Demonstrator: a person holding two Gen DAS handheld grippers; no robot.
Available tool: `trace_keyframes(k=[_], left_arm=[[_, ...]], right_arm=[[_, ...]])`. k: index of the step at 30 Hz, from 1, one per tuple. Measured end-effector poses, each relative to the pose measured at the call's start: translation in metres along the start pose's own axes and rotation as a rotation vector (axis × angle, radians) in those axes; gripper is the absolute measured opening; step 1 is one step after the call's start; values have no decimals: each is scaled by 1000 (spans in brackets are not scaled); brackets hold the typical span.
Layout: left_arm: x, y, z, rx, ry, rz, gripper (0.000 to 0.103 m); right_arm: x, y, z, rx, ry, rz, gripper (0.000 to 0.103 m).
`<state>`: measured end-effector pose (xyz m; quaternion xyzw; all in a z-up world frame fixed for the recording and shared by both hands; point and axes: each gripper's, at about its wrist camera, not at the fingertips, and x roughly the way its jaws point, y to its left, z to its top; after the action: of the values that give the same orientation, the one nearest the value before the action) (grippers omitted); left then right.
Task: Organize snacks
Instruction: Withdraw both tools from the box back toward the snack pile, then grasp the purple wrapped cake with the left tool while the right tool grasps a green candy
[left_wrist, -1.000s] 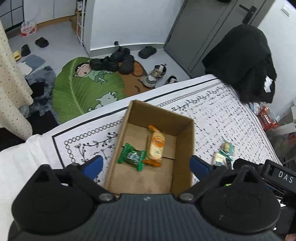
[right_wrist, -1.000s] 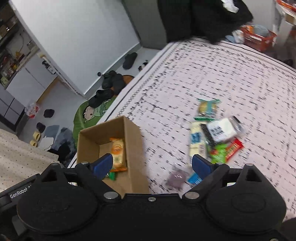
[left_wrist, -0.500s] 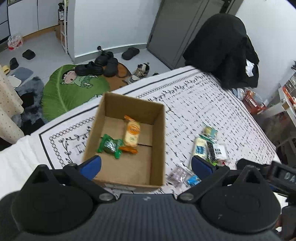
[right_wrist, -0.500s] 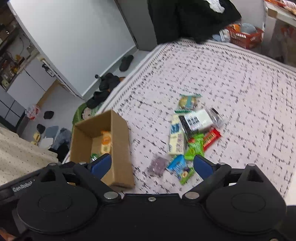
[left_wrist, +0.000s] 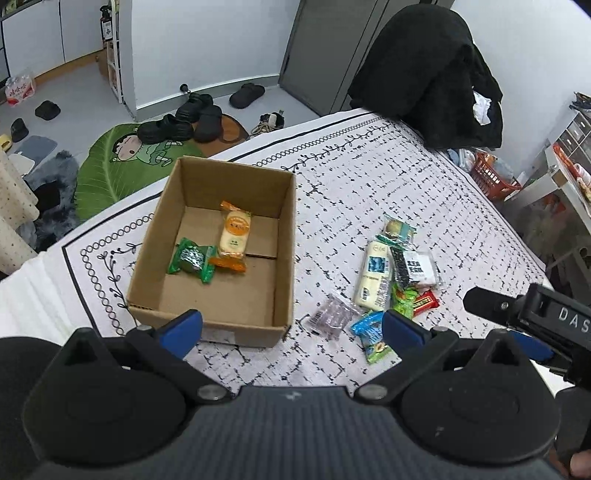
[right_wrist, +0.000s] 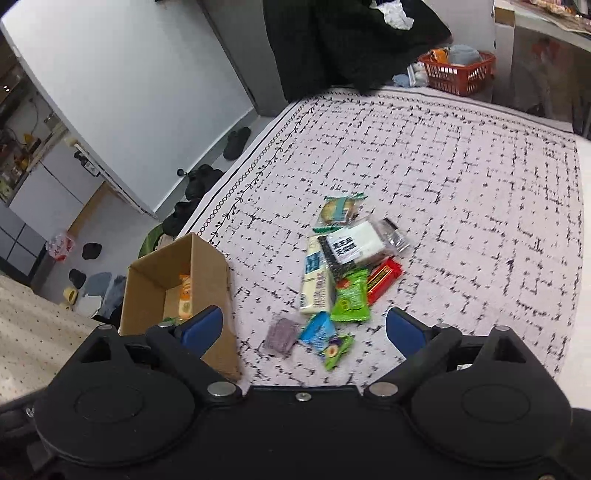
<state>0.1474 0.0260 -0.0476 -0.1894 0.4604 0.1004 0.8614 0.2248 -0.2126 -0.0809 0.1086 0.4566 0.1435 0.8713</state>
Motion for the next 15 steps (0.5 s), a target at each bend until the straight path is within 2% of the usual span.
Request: trace_keyframes(k=[4, 7, 9, 11, 15], left_arm=[[0, -3, -6, -3, -16, 4, 103], [0, -9, -10, -3, -30, -15, 103], [0, -15, -13, 11, -40, -34, 102], [3, -22, -16, 28, -45, -41, 102], [11, -35, -23, 63, -41, -68, 98]], right_arm=[[5, -21, -3, 38, 14, 15, 95], [10, -29, -9, 10, 7, 25, 94], [14, -35, -14, 3, 7, 46, 91], [17, -41, -16, 13, 18, 69, 83], [27, -56, -23, 28, 29, 109, 77]])
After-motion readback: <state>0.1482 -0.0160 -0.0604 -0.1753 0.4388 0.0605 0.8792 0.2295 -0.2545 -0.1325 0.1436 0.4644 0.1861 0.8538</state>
